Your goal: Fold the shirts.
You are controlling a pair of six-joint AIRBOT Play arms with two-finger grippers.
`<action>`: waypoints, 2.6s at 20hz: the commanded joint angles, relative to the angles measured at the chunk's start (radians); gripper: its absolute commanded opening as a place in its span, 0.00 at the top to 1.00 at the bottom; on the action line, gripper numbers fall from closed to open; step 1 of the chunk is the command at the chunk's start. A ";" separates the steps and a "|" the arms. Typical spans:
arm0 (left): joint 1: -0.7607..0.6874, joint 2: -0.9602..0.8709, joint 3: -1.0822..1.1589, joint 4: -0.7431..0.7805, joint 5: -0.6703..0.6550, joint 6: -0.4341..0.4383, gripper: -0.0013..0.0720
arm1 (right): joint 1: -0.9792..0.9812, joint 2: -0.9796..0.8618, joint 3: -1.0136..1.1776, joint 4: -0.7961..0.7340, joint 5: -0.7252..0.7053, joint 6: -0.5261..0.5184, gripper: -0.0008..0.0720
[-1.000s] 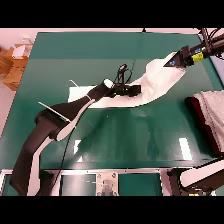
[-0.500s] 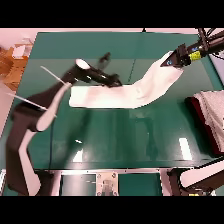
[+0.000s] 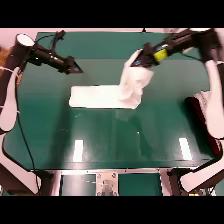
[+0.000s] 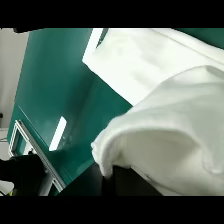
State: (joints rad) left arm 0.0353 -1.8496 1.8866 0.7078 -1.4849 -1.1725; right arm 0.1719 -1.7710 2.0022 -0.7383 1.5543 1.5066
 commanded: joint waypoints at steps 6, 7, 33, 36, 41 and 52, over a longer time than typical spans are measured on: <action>0.089 0.018 0.002 0.013 -0.016 0.029 0.95 | 0.530 -0.360 -0.001 0.103 -1.034 0.042 0.58; 0.097 0.018 0.002 0.017 -0.018 0.029 0.95 | 0.555 -0.386 -0.001 0.137 -1.057 0.021 0.27; 0.127 0.018 0.001 0.026 -0.053 0.048 0.95 | 0.050 -0.211 -0.471 0.211 -0.521 -0.108 0.35; 0.127 0.018 0.001 0.026 -0.053 0.048 0.95 | 0.070 -0.209 -0.431 0.309 -0.528 -0.153 0.97; 0.127 0.018 0.001 0.026 -0.054 0.048 0.95 | -0.068 -0.094 -0.279 0.308 -0.421 -0.153 0.97; 0.127 0.018 0.001 0.026 -0.079 0.048 0.95 | -0.948 0.309 -0.262 0.300 -0.244 -0.066 0.97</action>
State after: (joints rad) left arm 0.1616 -1.8320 1.8874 0.7338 -1.5597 -1.1248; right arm -0.5518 -1.5116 1.7370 -0.4389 1.2507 1.4124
